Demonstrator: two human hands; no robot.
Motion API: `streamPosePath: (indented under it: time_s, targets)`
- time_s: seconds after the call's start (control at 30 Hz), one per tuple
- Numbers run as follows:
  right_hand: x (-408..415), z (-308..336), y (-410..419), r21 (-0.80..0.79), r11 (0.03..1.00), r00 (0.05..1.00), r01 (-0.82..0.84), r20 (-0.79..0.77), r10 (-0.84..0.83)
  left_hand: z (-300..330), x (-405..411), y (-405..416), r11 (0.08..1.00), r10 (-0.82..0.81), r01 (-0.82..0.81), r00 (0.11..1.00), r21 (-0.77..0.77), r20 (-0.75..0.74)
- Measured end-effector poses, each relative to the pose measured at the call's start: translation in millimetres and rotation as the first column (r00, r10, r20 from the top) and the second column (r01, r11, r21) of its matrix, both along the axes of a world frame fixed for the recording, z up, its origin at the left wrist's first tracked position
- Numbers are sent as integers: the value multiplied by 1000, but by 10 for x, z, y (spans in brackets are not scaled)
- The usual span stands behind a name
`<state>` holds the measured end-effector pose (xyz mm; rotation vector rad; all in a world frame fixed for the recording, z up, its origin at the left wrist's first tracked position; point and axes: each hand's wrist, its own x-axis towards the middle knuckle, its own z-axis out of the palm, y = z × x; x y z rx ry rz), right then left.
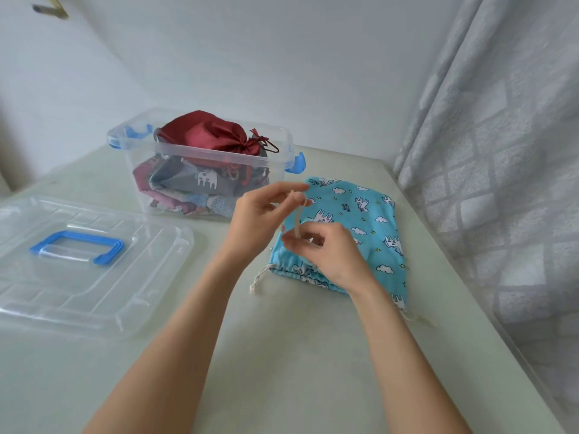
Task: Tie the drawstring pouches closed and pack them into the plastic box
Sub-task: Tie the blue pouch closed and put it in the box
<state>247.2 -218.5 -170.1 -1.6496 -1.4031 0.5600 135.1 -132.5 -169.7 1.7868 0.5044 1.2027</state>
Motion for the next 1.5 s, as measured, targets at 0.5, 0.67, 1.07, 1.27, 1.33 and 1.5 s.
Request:
streamPosePath:
  time_s: [0.5,0.67,1.07,1.27,1.33,1.5]
  targets:
    - [383,70,-267,22,983,938,182,-303,-166,-196,129,-98,964,-231,200,956,-172,-179]
    - [424,86,-289,89,984,885,156,-455,-99,-158,58,-68,919,-288,277,957,-281,-1]
    - [415,143,-375,184,982,979,-51,-185,86,-244,211,-216,924,-378,361,914,-130,-147]
    - [483,75,-343,318,947,977,49,183,-112,-225,210,-185,931,-314,280,941,-236,-124]
    - [478,54,-325,369,927,964,59,219,-148,-212,196,-176,933,-308,270,941,-237,-141]
    - [434,5,-273,416,907,954,57,245,-172,-240,215,-164,948,-284,244,939,-207,-192]
